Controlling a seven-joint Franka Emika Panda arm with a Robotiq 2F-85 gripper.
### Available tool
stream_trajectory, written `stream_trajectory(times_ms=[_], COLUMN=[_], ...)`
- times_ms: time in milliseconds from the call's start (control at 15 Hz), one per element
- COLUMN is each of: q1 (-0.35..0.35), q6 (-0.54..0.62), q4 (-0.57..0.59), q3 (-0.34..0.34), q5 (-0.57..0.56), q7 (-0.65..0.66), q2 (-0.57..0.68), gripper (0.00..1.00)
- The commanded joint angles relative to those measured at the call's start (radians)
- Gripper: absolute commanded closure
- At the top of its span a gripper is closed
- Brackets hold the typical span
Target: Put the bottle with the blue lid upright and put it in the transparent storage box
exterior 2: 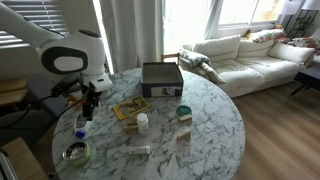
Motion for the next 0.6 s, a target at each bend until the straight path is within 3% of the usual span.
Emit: stream_trajectory(times_ms=[0, 400, 533], q1=[0.013, 0.069, 0.087], q6=[0.039, 0.271, 0.303], q4=[-0.015, -0.111, -0.148], q3=[-0.008, 0.016, 0.030], q5=[0.048, 0.377, 0.424], q7=[0.000, 0.044, 0.078], q2=[-0.001, 0.009, 0.008], gripper=[0.00, 0.00, 0.00])
